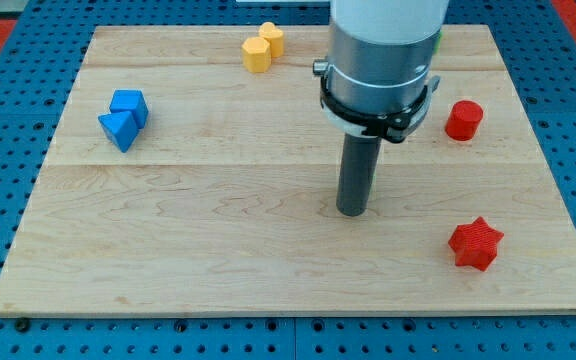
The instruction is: Move the green circle towards the green star
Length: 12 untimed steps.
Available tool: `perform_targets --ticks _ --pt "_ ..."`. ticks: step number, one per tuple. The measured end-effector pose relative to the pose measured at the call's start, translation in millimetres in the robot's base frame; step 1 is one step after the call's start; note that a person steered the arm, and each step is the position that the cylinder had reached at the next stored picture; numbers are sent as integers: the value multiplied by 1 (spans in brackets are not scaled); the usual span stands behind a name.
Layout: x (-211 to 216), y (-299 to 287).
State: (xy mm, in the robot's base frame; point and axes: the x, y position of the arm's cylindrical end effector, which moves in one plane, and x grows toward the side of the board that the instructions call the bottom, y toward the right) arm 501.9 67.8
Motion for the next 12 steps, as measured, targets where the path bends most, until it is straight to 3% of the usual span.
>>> perform_targets --ticks 7,10,12 --pt "-140 26" --pt "-136 -12" --pt "-170 -12"
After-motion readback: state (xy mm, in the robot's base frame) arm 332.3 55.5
